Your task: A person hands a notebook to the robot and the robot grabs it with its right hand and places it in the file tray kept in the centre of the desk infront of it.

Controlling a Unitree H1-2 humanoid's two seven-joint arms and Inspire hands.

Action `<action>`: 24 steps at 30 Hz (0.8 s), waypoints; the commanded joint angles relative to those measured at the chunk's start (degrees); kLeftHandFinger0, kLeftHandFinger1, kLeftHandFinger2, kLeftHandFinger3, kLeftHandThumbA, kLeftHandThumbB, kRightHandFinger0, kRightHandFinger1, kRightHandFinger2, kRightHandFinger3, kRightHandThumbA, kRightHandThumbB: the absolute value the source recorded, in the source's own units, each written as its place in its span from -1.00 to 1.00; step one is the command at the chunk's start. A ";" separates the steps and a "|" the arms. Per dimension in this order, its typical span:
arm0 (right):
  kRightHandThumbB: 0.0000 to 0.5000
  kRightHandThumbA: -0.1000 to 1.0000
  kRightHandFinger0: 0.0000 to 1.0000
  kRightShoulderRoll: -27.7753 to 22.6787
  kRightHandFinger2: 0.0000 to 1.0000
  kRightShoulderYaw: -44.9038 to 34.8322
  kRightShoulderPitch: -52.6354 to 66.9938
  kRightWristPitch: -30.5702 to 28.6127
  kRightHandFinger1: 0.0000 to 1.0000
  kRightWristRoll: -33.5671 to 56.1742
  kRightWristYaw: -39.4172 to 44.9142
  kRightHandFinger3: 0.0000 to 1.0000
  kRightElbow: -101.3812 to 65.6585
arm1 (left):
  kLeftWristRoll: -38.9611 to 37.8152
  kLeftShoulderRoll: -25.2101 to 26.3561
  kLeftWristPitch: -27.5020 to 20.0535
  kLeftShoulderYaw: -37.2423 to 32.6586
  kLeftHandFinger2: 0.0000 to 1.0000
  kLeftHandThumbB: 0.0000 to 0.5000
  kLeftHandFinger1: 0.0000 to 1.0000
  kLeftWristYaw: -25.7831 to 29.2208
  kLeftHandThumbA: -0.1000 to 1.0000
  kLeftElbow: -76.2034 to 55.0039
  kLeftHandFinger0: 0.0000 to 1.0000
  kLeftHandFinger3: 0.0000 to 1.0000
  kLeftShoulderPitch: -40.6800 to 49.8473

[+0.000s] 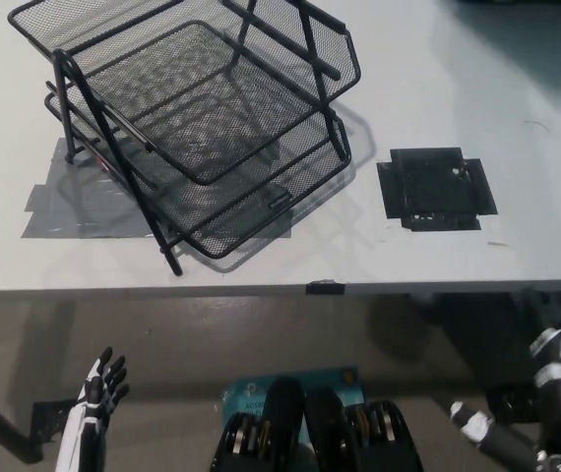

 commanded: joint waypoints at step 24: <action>0.31 1.00 1.00 1.85 1.00 -5.44 -23.61 11.03 1.00 -10.12 -2.97 1.00 -0.90 | 1.60 0.76 -3.60 0.07 1.00 0.88 1.00 0.61 1.00 -0.04 1.00 1.00 -1.00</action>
